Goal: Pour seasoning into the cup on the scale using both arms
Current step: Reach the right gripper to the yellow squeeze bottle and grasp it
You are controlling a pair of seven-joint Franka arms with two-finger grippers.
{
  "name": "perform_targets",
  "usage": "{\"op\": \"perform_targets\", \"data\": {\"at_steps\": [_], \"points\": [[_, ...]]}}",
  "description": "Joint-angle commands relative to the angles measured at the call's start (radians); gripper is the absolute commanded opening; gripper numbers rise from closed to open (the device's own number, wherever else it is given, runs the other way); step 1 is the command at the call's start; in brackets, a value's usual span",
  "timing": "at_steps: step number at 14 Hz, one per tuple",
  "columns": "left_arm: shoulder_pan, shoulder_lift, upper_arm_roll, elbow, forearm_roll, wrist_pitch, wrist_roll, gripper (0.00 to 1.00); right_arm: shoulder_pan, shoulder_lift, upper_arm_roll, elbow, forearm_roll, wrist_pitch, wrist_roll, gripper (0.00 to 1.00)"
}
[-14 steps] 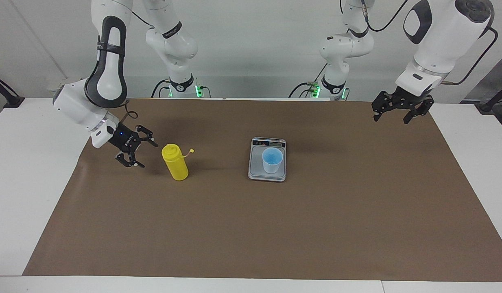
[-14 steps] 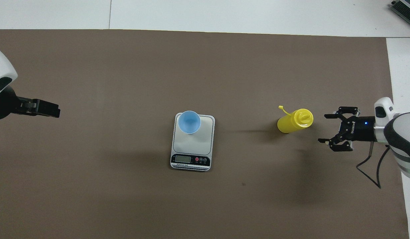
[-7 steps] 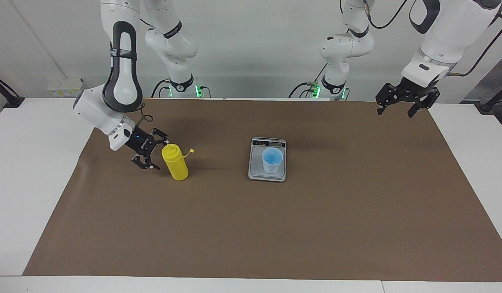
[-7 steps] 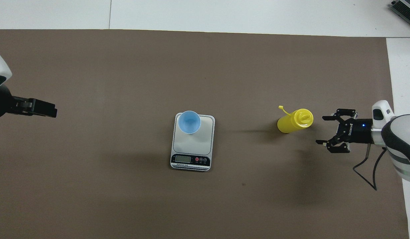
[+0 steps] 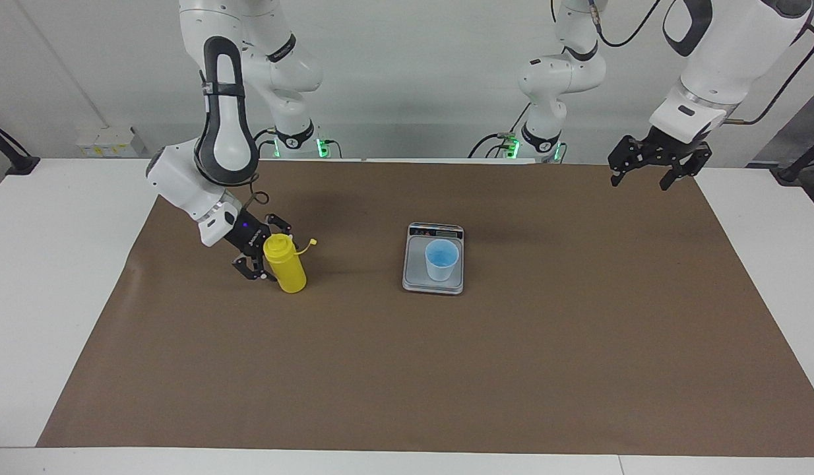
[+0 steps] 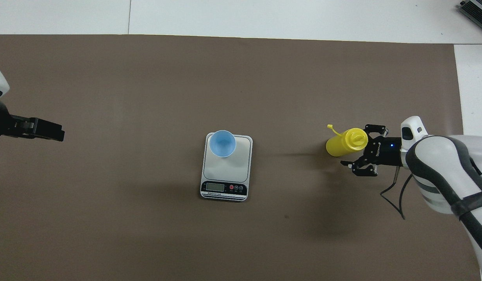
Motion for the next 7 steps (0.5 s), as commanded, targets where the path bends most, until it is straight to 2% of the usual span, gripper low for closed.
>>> {"op": "perform_targets", "data": {"at_steps": [1,2,3,4,5,7], "points": [[0.014,-0.006,-0.009,-0.002,0.001,-0.016,0.009,1.0,0.035,0.004,0.003,-0.009,0.046,0.046,-0.019,1.0],[0.014,-0.007,-0.009,-0.002,0.001,-0.016,0.01,1.0,0.04,0.004,0.003,-0.008,0.046,0.048,-0.019,0.67],[0.014,-0.007,-0.009,-0.002,0.001,-0.016,0.01,1.0,0.049,0.006,0.003,-0.006,0.046,0.051,-0.021,0.45],[0.014,-0.006,-0.009,-0.002,0.001,-0.016,0.01,1.0,0.052,0.006,0.003,0.0,0.046,0.057,-0.021,0.16],[0.014,-0.006,-0.009,-0.002,0.001,-0.016,0.01,1.0,0.061,0.004,0.003,0.007,0.044,0.059,-0.021,0.0],[0.014,-0.007,-0.009,-0.002,0.001,-0.016,0.01,1.0,0.124,-0.001,0.001,0.043,0.039,0.101,-0.007,0.0]]}}
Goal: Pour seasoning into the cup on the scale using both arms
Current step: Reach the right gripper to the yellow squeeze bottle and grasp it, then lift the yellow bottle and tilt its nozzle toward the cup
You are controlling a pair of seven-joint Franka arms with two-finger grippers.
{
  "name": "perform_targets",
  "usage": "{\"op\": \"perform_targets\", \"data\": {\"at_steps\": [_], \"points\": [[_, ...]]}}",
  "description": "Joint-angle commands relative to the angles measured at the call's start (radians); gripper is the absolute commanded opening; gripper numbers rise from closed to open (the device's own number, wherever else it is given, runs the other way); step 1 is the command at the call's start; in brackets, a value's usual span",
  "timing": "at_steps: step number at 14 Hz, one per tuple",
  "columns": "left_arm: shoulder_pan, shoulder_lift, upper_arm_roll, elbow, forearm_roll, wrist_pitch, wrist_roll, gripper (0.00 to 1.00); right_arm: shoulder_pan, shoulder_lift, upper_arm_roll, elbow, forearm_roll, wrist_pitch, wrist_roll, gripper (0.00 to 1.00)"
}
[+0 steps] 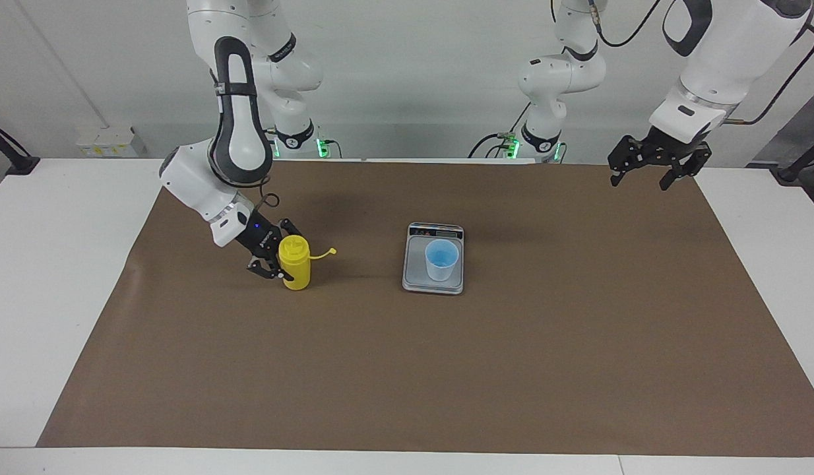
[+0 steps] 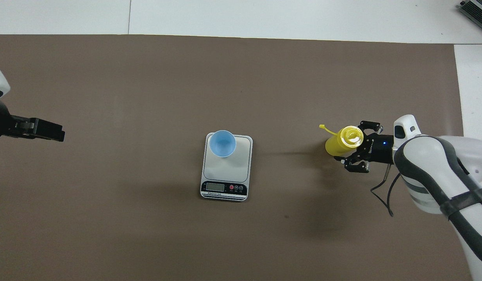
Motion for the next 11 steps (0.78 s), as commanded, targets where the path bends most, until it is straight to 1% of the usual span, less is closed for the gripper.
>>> {"op": "perform_targets", "data": {"at_steps": [1,2,3,6,10,11], "points": [[0.014,-0.007,-0.009,-0.002,0.001,-0.016,0.01,1.0,0.087,-0.002,0.001,0.042,0.01,0.072,0.019,0.0],[0.014,-0.007,-0.009,-0.002,0.001,-0.016,0.009,1.0,0.11,-0.002,0.0,0.047,-0.016,0.077,0.062,0.0],[0.014,-0.006,-0.009,-0.002,0.001,-0.016,0.01,1.0,0.13,0.0,0.0,0.06,-0.079,0.082,0.115,0.0],[0.014,-0.007,-0.009,-0.002,0.001,-0.016,0.01,1.0,0.159,0.0,0.001,0.113,-0.379,0.067,0.344,0.0],[0.014,-0.007,-0.009,-0.002,0.001,-0.016,0.01,1.0,0.246,0.001,0.001,0.162,-0.648,0.031,0.591,0.0],[0.014,-0.006,-0.009,-0.002,0.001,-0.016,0.01,1.0,0.277,0.003,0.001,0.176,-0.735,0.016,0.681,0.0]]}}
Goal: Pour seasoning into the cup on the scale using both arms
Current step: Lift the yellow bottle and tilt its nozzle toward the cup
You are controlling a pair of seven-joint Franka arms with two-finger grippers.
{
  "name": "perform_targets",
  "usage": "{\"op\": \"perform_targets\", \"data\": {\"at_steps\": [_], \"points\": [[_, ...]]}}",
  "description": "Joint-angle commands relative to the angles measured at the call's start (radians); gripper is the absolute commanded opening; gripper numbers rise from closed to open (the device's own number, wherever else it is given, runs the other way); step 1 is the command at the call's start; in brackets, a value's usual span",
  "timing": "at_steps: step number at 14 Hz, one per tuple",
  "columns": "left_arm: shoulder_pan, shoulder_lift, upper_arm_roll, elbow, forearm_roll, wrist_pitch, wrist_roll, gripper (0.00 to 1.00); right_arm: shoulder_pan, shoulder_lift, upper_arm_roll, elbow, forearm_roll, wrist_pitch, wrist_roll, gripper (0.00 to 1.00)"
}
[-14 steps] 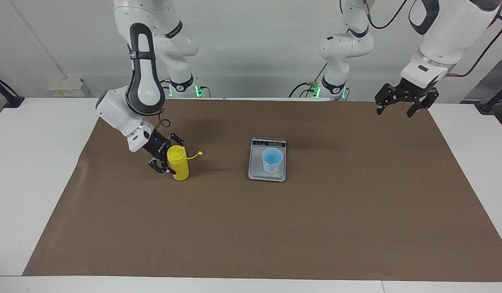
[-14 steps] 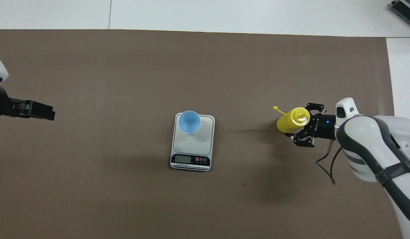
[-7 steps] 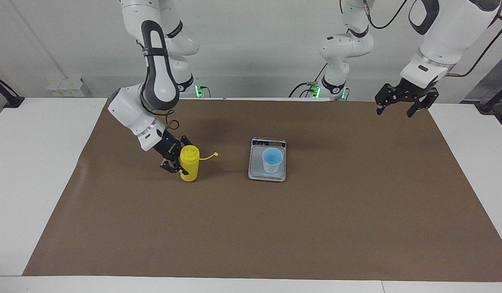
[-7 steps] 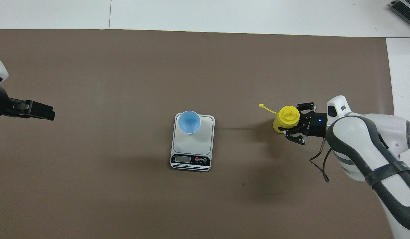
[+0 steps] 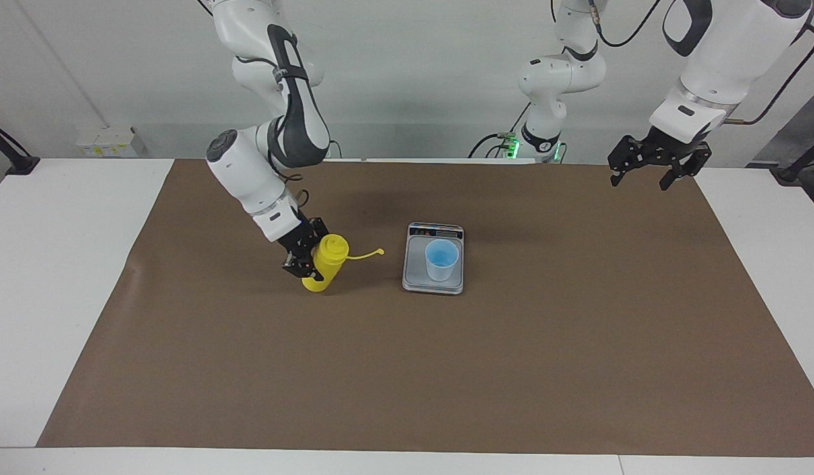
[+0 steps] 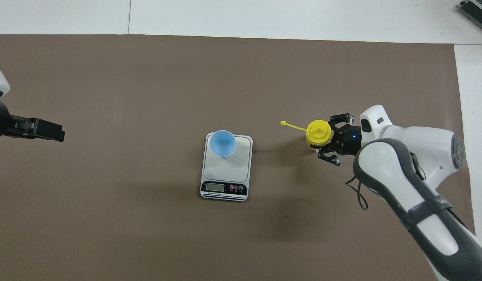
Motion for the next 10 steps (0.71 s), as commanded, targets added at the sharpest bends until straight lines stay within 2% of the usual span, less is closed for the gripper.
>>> {"op": "perform_targets", "data": {"at_steps": [1,2,4,5,8,10], "points": [[0.014,-0.006,-0.009,-0.002,0.001,-0.015,0.009,1.0,0.064,0.009,-0.001,0.068,-0.213,-0.063,0.218,0.0],[0.014,-0.006,-0.009,-0.002,0.001,-0.015,0.01,1.0,0.081,0.02,0.0,0.106,-0.308,-0.107,0.294,0.0],[0.011,-0.006,-0.009,-0.002,0.001,-0.015,0.01,1.0,0.143,0.036,0.002,0.183,-0.407,-0.216,0.415,0.0],[0.002,-0.006,-0.007,-0.002,0.001,-0.015,0.01,1.0,0.168,0.07,0.002,0.234,-0.459,-0.26,0.453,0.0],[-0.021,-0.006,0.014,-0.007,0.001,-0.012,0.006,1.0,0.214,0.133,0.004,0.369,-0.591,-0.401,0.483,0.0],[-0.069,-0.007,0.065,-0.013,0.001,-0.011,0.007,1.0,0.239,0.145,0.002,0.386,-0.666,-0.416,0.506,0.0]]}}
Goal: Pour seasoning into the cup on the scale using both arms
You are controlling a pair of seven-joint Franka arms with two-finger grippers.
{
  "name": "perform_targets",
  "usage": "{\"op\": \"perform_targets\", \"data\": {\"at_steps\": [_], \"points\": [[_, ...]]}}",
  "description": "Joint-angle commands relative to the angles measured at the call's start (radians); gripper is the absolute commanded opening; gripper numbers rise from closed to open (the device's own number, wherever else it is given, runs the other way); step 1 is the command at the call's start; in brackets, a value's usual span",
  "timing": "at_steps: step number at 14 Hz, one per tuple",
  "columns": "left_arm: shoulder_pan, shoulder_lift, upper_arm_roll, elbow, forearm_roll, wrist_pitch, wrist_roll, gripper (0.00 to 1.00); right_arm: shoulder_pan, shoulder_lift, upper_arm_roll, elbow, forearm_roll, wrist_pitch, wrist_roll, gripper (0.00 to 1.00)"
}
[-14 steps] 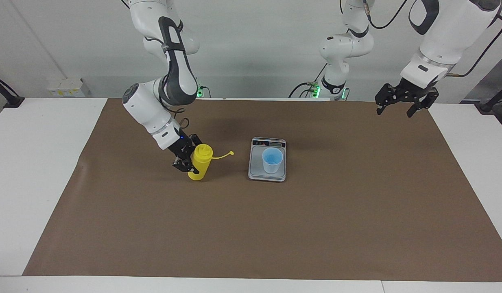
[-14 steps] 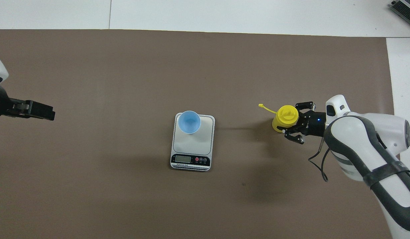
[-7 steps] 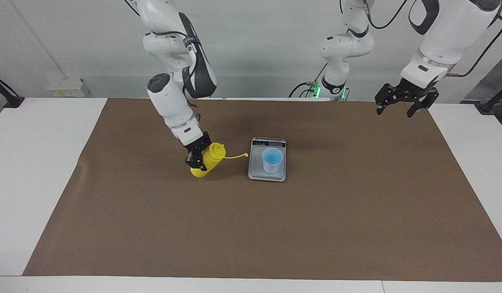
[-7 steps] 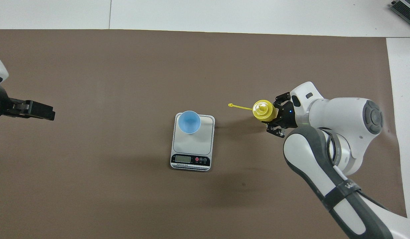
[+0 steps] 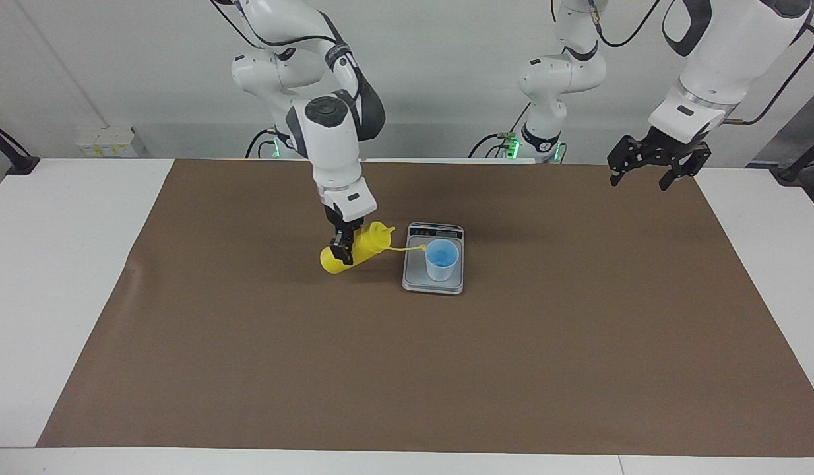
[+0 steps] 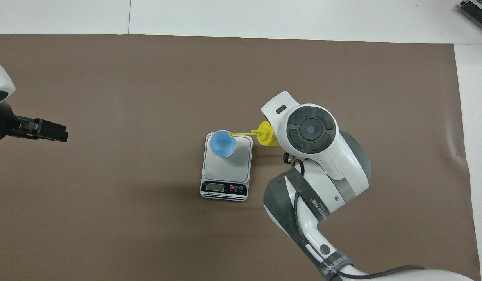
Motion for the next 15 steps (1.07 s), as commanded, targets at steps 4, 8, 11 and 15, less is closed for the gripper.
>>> {"op": "perform_targets", "data": {"at_steps": [4,8,11,15], "points": [[-0.035,-0.009,0.054,-0.013,0.001,-0.011,0.015,1.0,0.061,0.083,0.005,0.14,-0.281,-0.127,0.04,0.0],[-0.042,-0.01,0.054,-0.011,0.001,-0.012,0.01,1.0,0.102,0.105,0.006,0.143,-0.454,-0.134,0.049,0.0],[-0.042,-0.012,0.052,-0.011,0.001,-0.017,0.009,1.0,0.186,0.187,0.006,0.196,-0.661,-0.238,0.051,0.0],[-0.042,-0.012,0.054,-0.011,0.001,-0.014,0.009,1.0,0.225,0.197,0.006,0.177,-0.772,-0.258,0.064,0.0]]}}
